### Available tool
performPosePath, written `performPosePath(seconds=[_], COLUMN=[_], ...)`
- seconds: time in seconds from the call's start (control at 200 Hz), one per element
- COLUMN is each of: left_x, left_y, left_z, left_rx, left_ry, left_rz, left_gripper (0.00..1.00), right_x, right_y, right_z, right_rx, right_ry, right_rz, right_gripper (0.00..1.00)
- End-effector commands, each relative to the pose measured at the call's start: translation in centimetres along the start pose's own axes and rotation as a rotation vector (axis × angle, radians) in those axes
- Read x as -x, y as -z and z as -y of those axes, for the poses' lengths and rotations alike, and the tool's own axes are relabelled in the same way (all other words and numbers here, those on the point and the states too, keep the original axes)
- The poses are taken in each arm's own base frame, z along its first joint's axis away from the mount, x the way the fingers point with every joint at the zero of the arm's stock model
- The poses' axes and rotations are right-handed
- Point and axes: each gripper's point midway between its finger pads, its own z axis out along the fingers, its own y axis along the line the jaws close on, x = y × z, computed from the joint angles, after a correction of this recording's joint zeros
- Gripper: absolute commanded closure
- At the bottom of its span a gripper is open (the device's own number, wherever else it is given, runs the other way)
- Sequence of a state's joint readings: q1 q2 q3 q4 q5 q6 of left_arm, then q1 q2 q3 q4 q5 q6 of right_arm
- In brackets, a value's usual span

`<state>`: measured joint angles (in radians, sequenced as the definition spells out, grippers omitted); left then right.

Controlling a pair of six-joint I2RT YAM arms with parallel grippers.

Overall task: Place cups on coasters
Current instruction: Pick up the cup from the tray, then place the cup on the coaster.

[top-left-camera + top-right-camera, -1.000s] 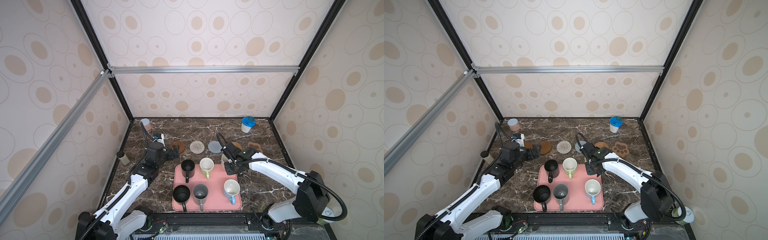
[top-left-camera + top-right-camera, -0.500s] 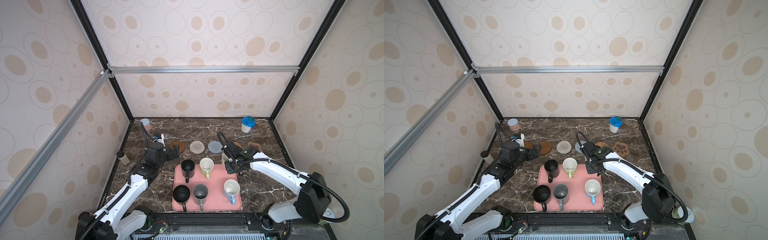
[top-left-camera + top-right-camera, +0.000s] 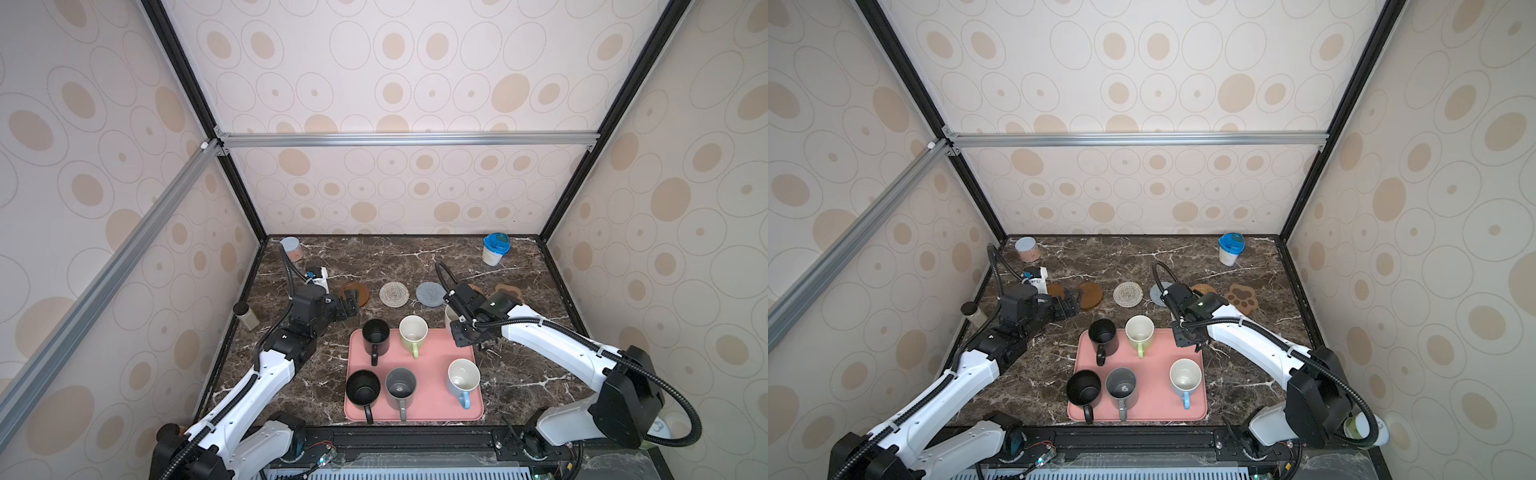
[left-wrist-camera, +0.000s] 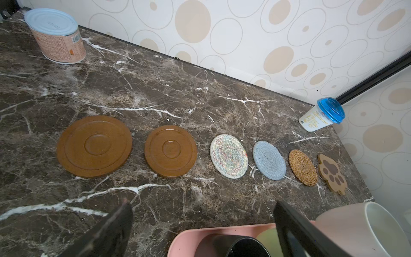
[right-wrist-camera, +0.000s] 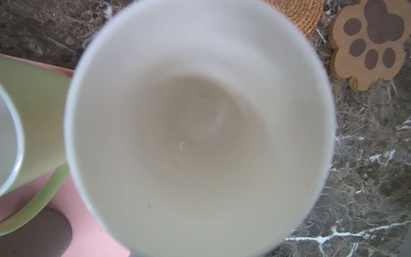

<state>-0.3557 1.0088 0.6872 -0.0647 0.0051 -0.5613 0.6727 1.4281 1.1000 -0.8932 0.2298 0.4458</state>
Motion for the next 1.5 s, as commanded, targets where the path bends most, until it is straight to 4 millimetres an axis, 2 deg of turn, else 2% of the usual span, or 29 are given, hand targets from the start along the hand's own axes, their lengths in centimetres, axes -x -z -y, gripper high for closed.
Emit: performPosePath(seconds=[0.0,0.24,0.755,0.775,0.935,1.326,1.496], left_x=[0.2,0.1,0.3,0.3,0.5,1.1,1.1], left_y=[0.4,0.5,0.7,0.7,0.7,1.0,1.1], left_z=[0.1,0.0,0.3,0.3,0.6,1.0,1.0], left_rx=[-0.001,0.0,-0.016,-0.018,-0.027,-0.045,-0.05], left_ry=[0.004,0.001,0.0,0.0,0.0,0.001,-0.001], left_rz=[0.018,0.017,0.027,0.03,0.032,0.046,0.045], left_gripper=[0.0,0.0,0.0,0.0,0.0,0.0,0.0], right_x=[2.2,3.3,5.9,6.0,6.9,8.6,9.1], right_y=[1.9,1.8,-0.2,-0.3,-1.0,-2.5,-3.0], right_z=[0.6,2.3,10.0,11.0,13.3,17.3,18.4], right_rx=[-0.013,-0.03,-0.023,-0.034,-0.035,-0.028,-0.046], right_ry=[-0.022,-0.043,-0.142,-0.163,-0.181,-0.182,-0.177], right_rz=[0.095,0.103,0.138,0.137,0.151,0.176,0.184], right_gripper=[0.92,0.92,0.92,0.92,0.92,0.91,0.91])
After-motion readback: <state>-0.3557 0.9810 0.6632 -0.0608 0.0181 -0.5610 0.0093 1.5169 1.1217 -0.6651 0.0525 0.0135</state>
